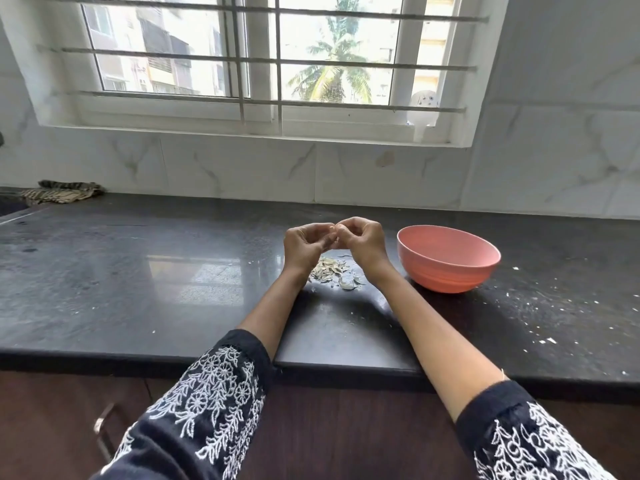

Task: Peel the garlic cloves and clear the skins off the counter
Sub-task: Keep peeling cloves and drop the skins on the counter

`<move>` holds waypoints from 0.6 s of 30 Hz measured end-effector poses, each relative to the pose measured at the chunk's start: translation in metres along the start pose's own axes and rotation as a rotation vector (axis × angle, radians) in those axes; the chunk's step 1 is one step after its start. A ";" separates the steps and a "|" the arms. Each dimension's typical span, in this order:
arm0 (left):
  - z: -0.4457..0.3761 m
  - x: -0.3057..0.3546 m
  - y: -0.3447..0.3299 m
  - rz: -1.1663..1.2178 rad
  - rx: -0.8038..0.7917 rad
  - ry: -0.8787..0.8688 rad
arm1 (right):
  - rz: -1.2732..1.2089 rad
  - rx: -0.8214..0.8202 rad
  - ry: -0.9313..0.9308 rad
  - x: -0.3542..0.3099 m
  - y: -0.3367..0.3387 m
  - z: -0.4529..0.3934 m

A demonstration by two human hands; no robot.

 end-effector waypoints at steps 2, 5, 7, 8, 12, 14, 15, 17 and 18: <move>-0.001 -0.001 0.001 0.021 0.011 0.018 | -0.006 -0.008 -0.002 0.000 -0.001 0.000; -0.002 -0.002 0.002 0.068 0.036 0.054 | -0.022 -0.010 -0.018 -0.001 0.000 0.000; -0.001 0.000 0.004 0.110 0.061 0.065 | -0.026 -0.017 -0.027 -0.001 0.001 0.000; -0.001 0.000 0.005 0.127 0.072 0.067 | -0.023 -0.020 -0.031 0.000 0.001 0.000; -0.002 0.001 0.008 0.176 0.138 0.078 | -0.027 -0.015 -0.031 0.001 0.001 -0.001; -0.003 0.001 0.010 0.205 0.175 0.085 | -0.040 -0.016 -0.031 0.001 0.001 -0.001; -0.003 0.002 0.011 0.212 0.182 0.087 | -0.043 -0.020 -0.030 0.001 0.001 -0.001; -0.002 0.003 0.011 0.209 0.194 0.086 | -0.035 -0.031 -0.026 0.001 0.000 -0.001; -0.003 0.002 0.012 0.204 0.202 0.084 | -0.027 -0.036 -0.022 0.001 -0.001 -0.001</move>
Point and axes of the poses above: each hand's wrist, its own z-axis away from the middle knuckle, its own y-axis out of the back of the hand, x = y × z, the point moved 4 cm from there along -z, towards the middle knuckle, and after that the axes turned 9 degrees about -y, right-handed, at the moved point
